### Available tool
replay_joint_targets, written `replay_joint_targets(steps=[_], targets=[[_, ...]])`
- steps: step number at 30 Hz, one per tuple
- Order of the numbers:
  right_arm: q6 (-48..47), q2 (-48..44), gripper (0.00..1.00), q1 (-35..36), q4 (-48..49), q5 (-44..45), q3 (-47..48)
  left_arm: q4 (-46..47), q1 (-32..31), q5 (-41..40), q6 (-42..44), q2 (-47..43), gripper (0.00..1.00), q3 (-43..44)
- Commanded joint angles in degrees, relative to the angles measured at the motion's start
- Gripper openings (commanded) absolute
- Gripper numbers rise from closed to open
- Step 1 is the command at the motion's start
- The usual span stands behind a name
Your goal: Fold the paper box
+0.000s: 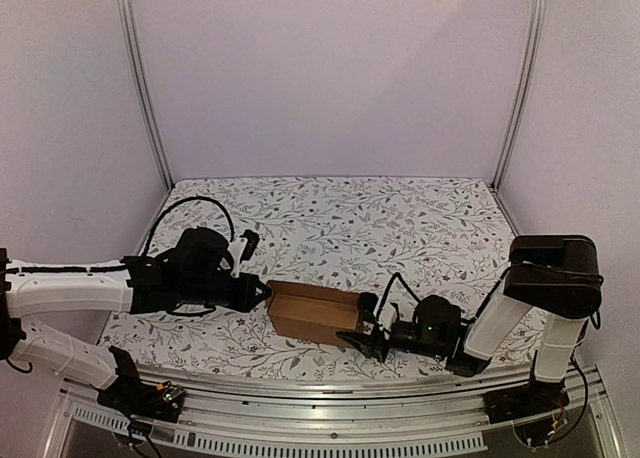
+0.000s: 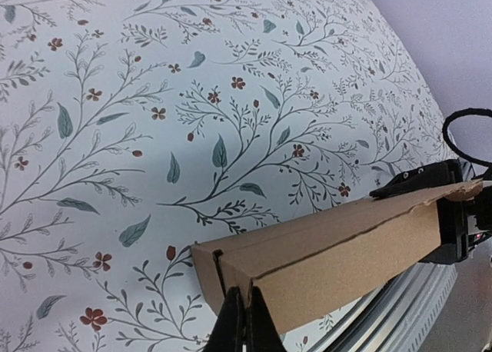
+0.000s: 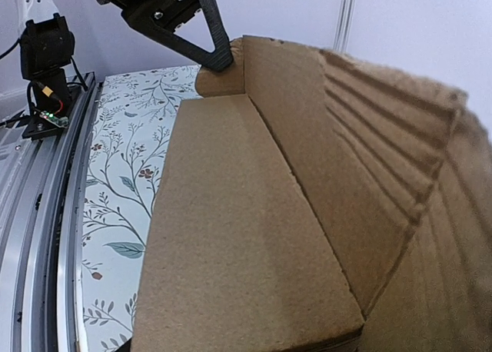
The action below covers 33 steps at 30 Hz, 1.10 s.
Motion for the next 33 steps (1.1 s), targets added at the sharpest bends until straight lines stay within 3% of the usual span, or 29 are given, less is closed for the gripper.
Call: replay_joint_targets(steps=[1, 33], targets=[[-0.68, 1.19, 0.47, 1.04, 4.48, 5.06, 1.2, -1.08, -1.75, 4.3, -1.32, 1.36, 0.0, 1.51], [-0.23, 1.5, 0.58, 1.52, 4.48, 8.98, 0.63, -2.69, -6.63, -1.25, 1.25, 5.1, 0.0, 1.46]])
